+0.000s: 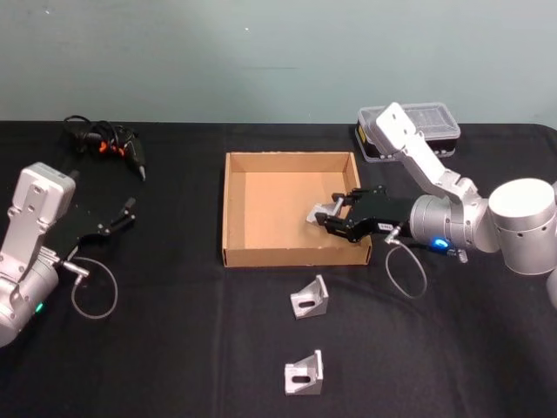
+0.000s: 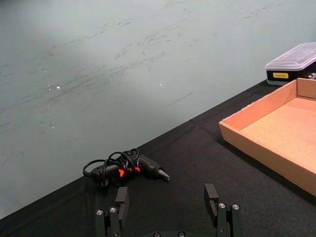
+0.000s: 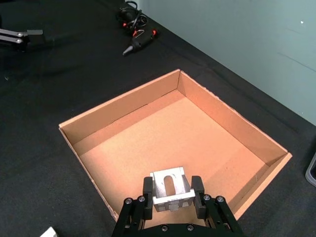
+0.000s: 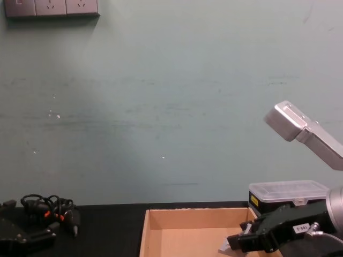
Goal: Use one hand to pick up the angle iron from the table and place it into the box.
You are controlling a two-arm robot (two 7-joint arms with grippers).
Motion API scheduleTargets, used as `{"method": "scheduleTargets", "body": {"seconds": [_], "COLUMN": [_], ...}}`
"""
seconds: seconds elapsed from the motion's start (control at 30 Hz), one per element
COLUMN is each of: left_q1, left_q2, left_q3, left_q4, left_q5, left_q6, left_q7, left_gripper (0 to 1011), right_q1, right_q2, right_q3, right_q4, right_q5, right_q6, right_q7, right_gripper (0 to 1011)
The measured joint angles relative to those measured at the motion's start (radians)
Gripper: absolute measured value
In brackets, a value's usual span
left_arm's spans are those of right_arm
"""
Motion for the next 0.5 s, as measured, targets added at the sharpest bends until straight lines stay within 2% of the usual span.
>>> {"method": "scheduleTargets", "body": {"seconds": [0.5], "left_q1": [0.000], "left_q2": [0.000], "left_q3": [0.000], "left_q4": [0.000], "left_q5": [0.000], "left_q6": [0.000], "left_q7": [0.000], "left_gripper": [1000], "right_q1": [-0.005], "right_q2": [-0.007], "right_q3": [0.005], "right_q4": [0.011], "right_q5": [-0.015], "right_q6": [-0.006], "right_q7": [0.005], "right_gripper": [488]}}
